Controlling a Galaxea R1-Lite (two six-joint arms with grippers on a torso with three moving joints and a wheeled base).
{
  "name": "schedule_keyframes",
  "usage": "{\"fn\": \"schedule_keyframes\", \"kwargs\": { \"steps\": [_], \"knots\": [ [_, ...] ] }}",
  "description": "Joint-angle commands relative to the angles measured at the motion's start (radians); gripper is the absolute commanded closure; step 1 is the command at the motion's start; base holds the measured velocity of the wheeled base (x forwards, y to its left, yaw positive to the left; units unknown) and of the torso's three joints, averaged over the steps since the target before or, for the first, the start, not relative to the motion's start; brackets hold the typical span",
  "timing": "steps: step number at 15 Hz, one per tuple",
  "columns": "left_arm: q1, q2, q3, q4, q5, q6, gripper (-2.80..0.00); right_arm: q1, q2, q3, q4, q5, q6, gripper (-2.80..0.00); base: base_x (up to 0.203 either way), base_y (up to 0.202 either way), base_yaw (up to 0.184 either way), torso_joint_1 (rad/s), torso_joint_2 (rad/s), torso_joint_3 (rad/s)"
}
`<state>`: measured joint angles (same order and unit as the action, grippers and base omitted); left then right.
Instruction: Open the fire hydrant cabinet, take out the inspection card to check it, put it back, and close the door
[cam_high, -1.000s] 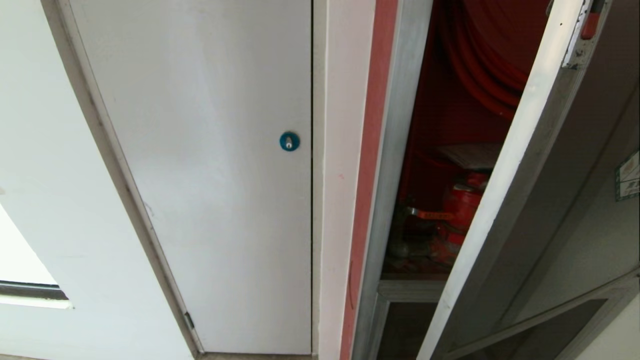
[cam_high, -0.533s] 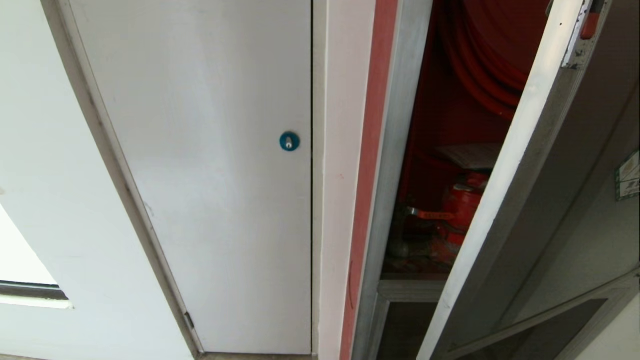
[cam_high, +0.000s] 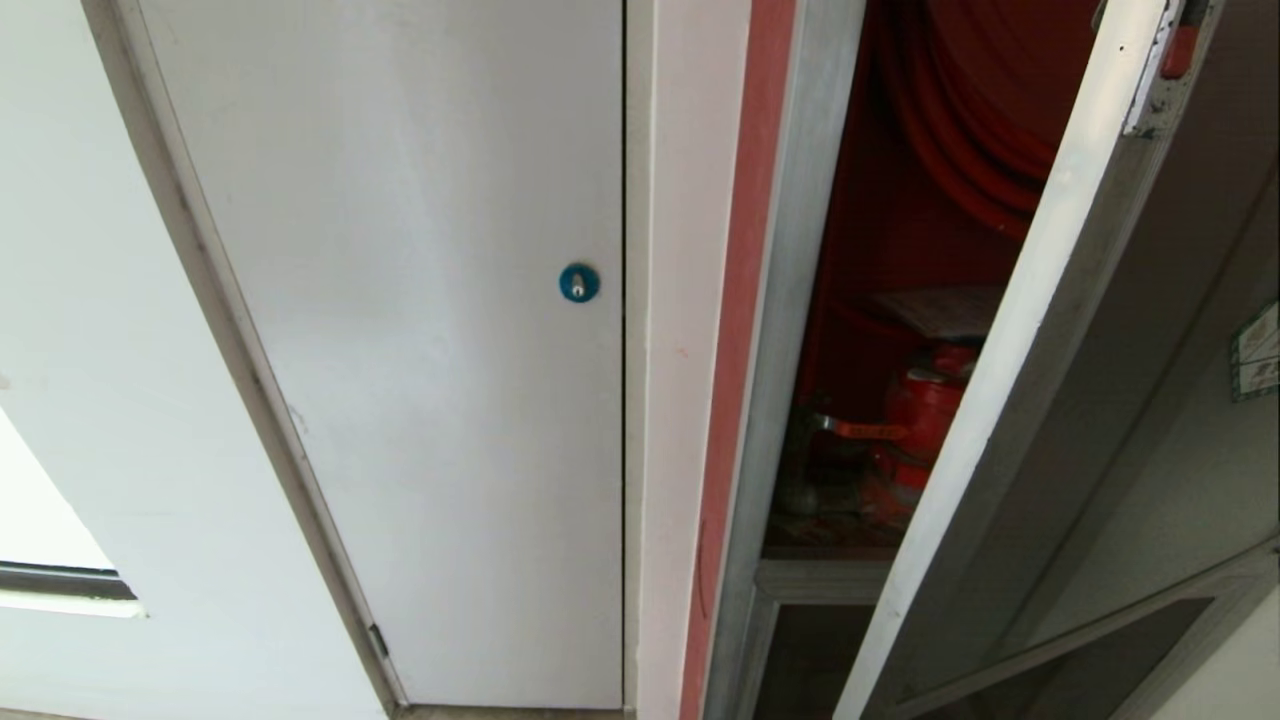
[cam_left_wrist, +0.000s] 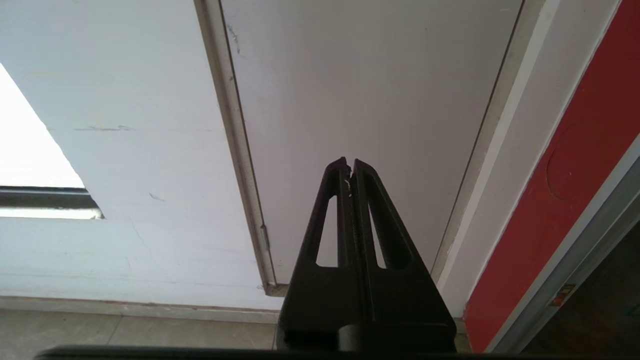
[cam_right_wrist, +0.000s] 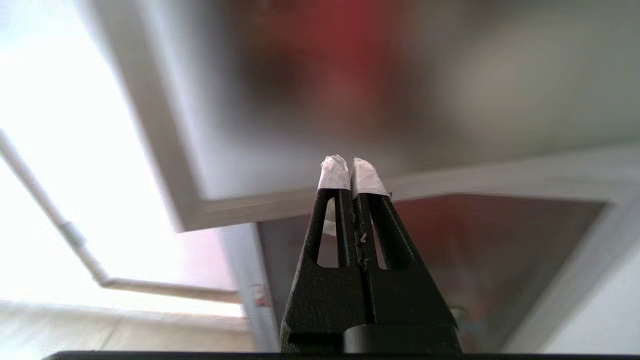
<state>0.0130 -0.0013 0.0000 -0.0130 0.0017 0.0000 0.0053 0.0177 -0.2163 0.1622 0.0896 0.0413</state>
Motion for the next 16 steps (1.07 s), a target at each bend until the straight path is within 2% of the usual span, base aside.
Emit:
{"fn": "schedule_keyframes", "kwargs": {
  "steps": [1,4,7,9,11,16],
  "knots": [
    [0.001,0.001,0.006,-0.001,0.001,0.0,0.0,0.001,0.06,-0.054,0.01,0.043,0.0,0.0,0.0,0.0,0.0,0.0,0.0,0.0],
    [0.001,0.0,0.006,-0.001,0.001,0.0,0.0,0.005,0.213,-0.153,0.01,0.152,0.001,0.0,0.0,0.0,0.0,0.0,0.0,0.0],
    [0.001,0.001,0.006,-0.001,0.001,0.0,0.0,0.008,0.412,-0.274,0.002,0.304,0.002,0.0,0.0,0.0,0.0,0.0,0.0,0.0],
    [0.001,0.0,0.006,-0.001,0.001,0.0,0.0,0.009,0.542,-0.364,-0.009,0.417,0.001,0.0,0.0,0.0,0.0,0.0,0.0,0.0],
    [0.001,0.0,0.006,-0.001,0.001,0.0,0.0,0.009,0.652,-0.456,-0.013,0.565,0.001,0.0,0.0,0.0,0.0,0.0,0.0,0.0],
    [0.001,0.0,0.006,-0.001,0.001,0.0,0.0,0.013,0.833,-0.621,-0.005,0.726,0.0,0.0,0.0,0.0,0.0,0.0,0.0,0.0]
  ]
}}
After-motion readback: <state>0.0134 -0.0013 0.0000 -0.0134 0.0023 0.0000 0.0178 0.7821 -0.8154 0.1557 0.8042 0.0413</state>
